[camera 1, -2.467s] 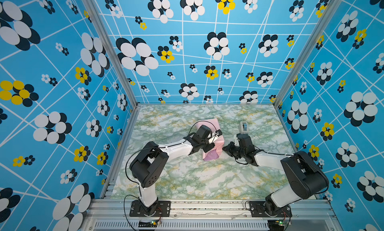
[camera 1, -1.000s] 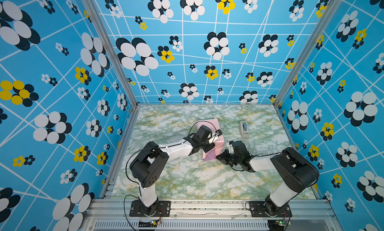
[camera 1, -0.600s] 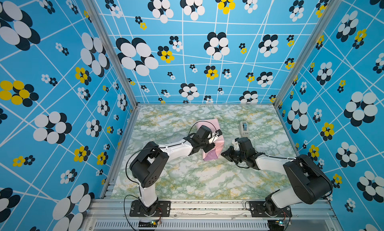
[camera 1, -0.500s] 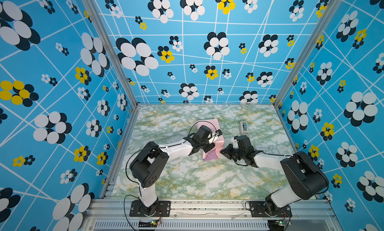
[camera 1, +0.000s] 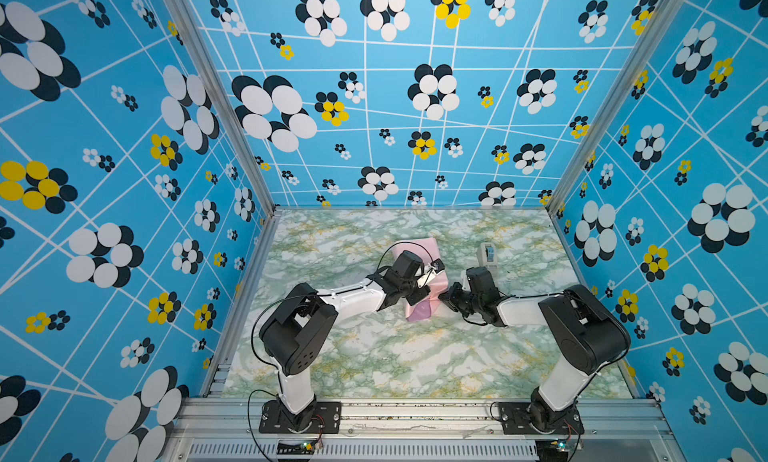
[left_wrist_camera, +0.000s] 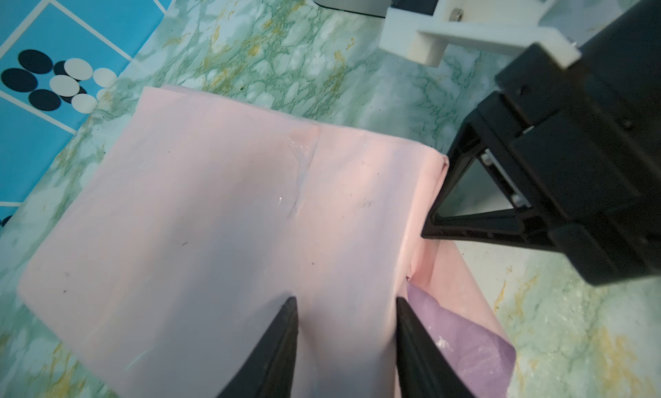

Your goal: Wrap the gift box in paper

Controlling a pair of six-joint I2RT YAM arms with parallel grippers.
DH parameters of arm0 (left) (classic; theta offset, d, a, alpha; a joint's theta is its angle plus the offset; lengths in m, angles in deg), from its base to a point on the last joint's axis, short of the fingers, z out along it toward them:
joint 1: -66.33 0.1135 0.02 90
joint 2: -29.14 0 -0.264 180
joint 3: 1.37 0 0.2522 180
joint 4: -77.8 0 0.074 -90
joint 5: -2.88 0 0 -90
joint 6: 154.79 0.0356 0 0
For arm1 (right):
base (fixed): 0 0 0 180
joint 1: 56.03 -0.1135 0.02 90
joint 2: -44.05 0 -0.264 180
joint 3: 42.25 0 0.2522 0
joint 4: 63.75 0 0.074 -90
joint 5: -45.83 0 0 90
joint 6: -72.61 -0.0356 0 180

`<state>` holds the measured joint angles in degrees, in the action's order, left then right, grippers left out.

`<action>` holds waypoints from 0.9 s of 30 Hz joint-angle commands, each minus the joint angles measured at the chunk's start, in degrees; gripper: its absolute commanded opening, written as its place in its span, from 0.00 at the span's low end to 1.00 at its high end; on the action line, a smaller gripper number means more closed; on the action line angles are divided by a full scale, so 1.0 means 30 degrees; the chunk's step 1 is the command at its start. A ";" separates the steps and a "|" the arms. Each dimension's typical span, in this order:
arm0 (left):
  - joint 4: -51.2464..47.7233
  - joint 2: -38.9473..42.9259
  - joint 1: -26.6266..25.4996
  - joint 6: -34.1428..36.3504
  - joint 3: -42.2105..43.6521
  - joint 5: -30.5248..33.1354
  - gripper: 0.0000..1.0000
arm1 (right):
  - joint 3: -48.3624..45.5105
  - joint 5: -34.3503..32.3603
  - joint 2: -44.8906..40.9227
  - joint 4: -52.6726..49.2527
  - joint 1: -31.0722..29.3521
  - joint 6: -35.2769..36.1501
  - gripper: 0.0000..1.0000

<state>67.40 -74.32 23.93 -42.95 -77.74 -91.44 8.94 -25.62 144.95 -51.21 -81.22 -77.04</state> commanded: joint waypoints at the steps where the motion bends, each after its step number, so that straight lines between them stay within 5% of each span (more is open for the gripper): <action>1: -0.0767 -0.0640 -0.0078 -0.0280 0.0534 -0.0582 0.45 | 0.0298 -0.0381 0.0596 0.0895 0.0106 -0.0452 0.00; 27: -0.0650 -0.0527 -0.0075 -0.0338 0.0573 -0.0597 0.45 | 0.0116 -0.1055 -0.0265 -0.0066 0.0471 -0.0746 0.00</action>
<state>68.38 -74.43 23.93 -42.95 -77.43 -91.73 8.26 -27.39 145.30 -48.76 -79.34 -79.97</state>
